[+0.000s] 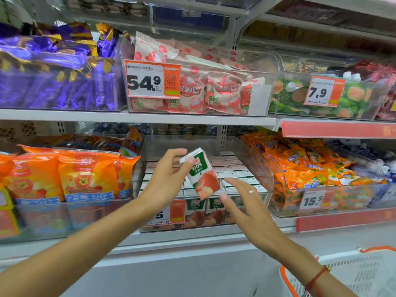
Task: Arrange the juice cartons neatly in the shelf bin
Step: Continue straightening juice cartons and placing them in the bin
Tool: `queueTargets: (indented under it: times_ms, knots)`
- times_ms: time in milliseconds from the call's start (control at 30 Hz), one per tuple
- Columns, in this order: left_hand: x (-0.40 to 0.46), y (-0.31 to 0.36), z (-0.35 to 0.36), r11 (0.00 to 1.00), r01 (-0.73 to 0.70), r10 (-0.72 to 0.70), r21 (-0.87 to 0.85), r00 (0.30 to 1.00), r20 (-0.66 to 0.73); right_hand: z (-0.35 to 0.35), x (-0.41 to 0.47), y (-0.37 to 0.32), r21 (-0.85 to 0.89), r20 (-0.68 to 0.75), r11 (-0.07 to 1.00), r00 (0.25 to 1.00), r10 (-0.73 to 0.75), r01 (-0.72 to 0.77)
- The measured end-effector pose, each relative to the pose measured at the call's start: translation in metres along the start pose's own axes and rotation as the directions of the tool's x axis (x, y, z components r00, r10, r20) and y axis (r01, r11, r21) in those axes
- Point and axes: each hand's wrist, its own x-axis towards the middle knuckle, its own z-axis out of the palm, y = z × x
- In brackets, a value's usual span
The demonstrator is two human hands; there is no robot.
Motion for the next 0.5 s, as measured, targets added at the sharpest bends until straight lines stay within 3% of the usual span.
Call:
queueTargets:
  times_ms: [67, 167, 333, 500]
  knots:
    - [-0.028, -0.005, -0.004, 0.969, 0.143, -0.146, -0.203, 0.989, 0.001, 0.005, -0.006, -0.023, 0.286, 0.075, 0.955, 0.995, 0.058, -0.077]
    - [-0.059, -0.016, -0.006, 0.883, 0.251, -0.253, -0.396, 0.966, 0.049, 0.016, -0.013, -0.04, 0.448, 0.202, 0.884, 0.978, 0.047, -0.135]
    - [-0.068, -0.032, -0.012, 0.923, 0.257, -0.252, -0.286, 0.966, 0.053, 0.025, -0.018, -0.047, 0.489, 0.289, 0.853, 0.957, 0.035, -0.179]
    - [-0.067, -0.047, -0.017, 0.93, 0.307, -0.267, -0.202, 0.942, 0.203, 0.03, -0.018, -0.045, 0.485, 0.277, 0.841, 0.954, 0.113, -0.241]
